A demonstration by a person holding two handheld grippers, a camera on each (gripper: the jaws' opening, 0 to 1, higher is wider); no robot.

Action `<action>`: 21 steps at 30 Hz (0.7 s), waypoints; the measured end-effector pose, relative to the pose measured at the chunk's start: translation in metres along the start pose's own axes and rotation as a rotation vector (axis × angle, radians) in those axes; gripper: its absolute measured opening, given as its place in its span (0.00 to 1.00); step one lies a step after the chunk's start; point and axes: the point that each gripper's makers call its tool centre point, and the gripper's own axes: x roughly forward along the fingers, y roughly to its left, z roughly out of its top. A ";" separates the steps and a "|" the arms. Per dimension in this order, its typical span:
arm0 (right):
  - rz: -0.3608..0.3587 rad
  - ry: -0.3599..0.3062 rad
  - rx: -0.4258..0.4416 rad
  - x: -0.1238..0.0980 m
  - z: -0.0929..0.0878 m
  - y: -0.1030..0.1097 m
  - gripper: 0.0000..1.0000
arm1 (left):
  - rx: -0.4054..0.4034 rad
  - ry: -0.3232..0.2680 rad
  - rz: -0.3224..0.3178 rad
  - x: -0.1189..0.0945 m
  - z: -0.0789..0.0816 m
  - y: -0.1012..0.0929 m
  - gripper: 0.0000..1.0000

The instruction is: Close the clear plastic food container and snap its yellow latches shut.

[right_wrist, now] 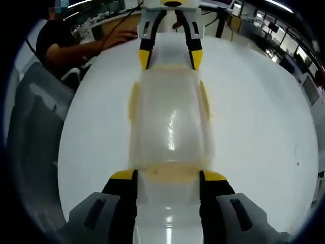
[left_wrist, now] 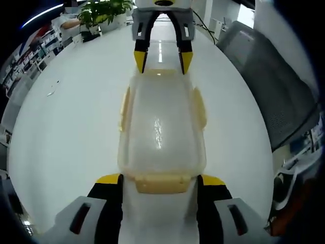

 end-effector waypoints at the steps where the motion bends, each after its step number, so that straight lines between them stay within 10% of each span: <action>1: -0.003 -0.002 0.006 0.000 0.000 -0.001 0.45 | 0.000 -0.002 0.000 0.000 0.000 0.000 0.54; 21: -0.015 0.013 0.004 0.000 -0.002 -0.005 0.39 | 0.007 -0.019 -0.004 0.001 0.003 0.001 0.53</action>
